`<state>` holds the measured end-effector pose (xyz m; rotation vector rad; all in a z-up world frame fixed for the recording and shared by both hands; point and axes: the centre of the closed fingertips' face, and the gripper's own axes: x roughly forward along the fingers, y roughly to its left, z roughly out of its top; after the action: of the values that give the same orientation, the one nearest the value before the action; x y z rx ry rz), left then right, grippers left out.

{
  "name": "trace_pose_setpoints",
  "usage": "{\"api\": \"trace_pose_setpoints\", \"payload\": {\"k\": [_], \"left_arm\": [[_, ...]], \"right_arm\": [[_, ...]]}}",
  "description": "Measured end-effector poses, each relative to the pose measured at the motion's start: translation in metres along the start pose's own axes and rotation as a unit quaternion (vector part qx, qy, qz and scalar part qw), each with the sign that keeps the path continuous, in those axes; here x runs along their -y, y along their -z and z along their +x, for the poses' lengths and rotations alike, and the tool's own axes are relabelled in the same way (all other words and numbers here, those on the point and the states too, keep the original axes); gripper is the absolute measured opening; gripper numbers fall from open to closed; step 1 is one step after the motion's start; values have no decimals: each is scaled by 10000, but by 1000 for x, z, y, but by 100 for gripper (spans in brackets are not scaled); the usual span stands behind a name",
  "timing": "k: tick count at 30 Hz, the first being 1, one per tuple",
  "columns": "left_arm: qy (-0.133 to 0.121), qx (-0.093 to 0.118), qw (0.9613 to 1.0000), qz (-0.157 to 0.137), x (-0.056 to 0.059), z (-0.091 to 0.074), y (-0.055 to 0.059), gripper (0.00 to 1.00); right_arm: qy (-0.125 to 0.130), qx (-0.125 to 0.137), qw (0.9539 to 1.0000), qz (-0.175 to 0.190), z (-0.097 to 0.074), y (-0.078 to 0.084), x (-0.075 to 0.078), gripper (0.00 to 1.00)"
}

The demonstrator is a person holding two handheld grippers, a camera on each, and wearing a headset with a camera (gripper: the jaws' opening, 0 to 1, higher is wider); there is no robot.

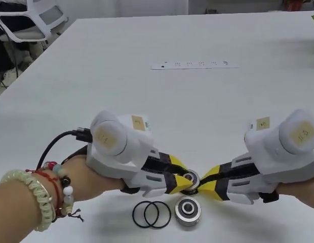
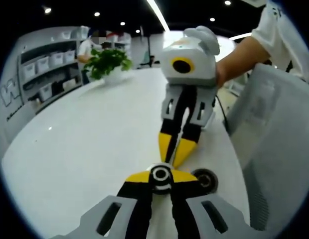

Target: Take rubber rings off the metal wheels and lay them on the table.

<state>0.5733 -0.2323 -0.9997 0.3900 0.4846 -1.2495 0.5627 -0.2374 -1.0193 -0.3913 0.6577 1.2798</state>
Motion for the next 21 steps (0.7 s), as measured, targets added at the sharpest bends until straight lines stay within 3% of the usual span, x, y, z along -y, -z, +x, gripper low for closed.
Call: {"api": "trace_pose_setpoints", "payload": {"k": [5,12,21], "left_arm": [[-13,-3,10000,0,0,0,0,14],[-77,-10,10000,-2,-2,-1,1,13],[-108,-26,9999,21,-2,-1,1,13]], "right_arm": [[39,-30,10000,60,-1,0,1,1],[224,-54,9990,386,-2,-1,7,0],[279,15,9970,724,-3,-1,10,0]]}}
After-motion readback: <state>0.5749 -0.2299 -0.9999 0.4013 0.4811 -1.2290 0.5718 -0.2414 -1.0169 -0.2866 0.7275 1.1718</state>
